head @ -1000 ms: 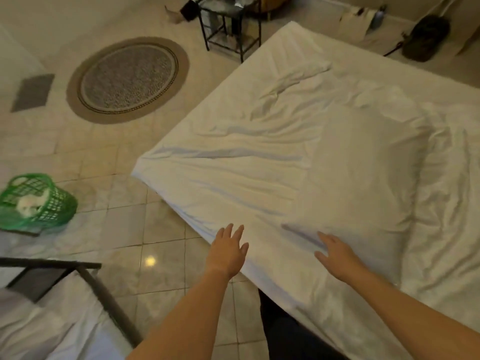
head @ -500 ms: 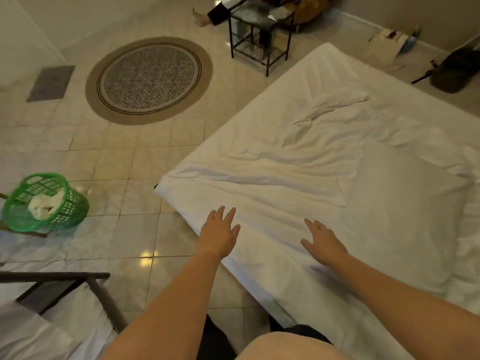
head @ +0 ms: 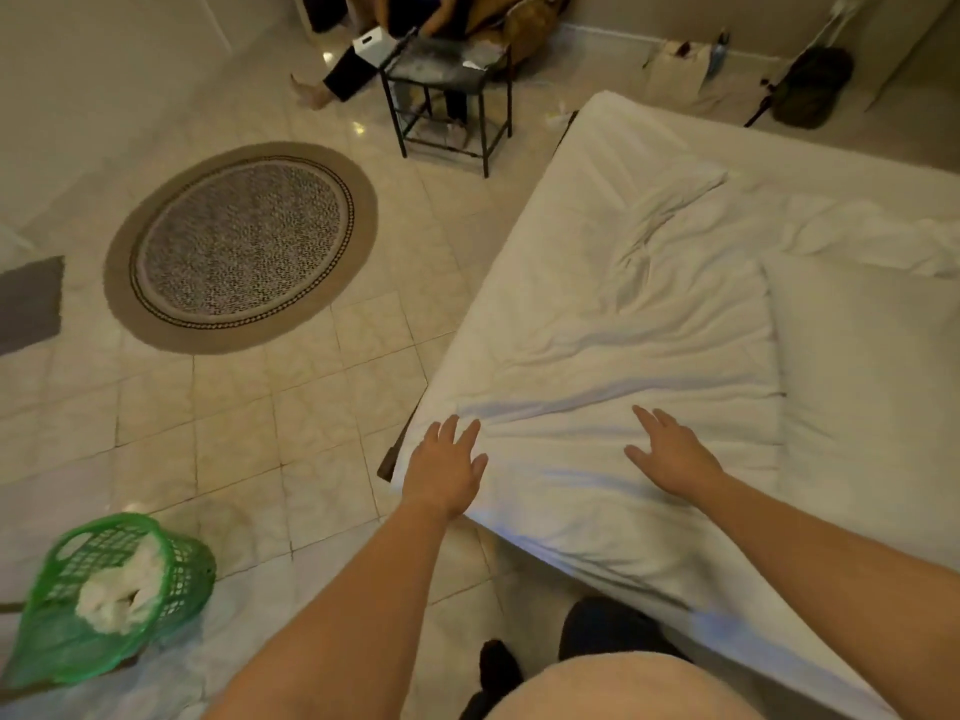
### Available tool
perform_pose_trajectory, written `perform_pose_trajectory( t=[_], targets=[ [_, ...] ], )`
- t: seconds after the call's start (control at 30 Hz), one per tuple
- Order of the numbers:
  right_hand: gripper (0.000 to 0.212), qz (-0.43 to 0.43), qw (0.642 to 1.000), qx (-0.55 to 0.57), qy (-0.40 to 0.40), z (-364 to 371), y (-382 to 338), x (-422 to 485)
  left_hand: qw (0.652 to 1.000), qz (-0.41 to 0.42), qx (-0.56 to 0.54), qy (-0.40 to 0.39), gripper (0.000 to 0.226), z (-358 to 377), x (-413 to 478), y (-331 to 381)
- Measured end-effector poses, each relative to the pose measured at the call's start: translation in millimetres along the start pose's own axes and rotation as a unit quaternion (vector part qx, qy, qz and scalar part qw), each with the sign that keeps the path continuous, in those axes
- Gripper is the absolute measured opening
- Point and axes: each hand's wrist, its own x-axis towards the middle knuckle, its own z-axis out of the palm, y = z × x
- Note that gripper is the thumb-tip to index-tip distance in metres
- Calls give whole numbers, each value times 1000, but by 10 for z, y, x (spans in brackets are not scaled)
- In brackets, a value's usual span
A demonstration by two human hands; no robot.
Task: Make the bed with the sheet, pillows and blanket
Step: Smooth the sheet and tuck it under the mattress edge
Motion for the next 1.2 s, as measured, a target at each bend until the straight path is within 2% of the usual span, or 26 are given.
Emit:
perform_pose_trajectory(
  t=[0.33, 0.67, 1.0, 1.2],
  targets=[
    [75, 63, 996, 46, 44, 89, -1191, 522, 996, 81, -2, 25, 61, -883, 932, -917],
    [76, 118, 988, 71, 65, -245, -2664, 1319, 990, 140, 16, 24, 59, -2025, 2042, -1963],
    [77, 238, 939, 188, 162, -412, -4037, 2140, 953, 286, 90, -34, 58, -3108, 3643, -2845],
    [78, 293, 908, 235, 186, -539, -4709, 2305, 930, 332, 145, -55, 59, -3760, 4340, -3261]
  ],
)
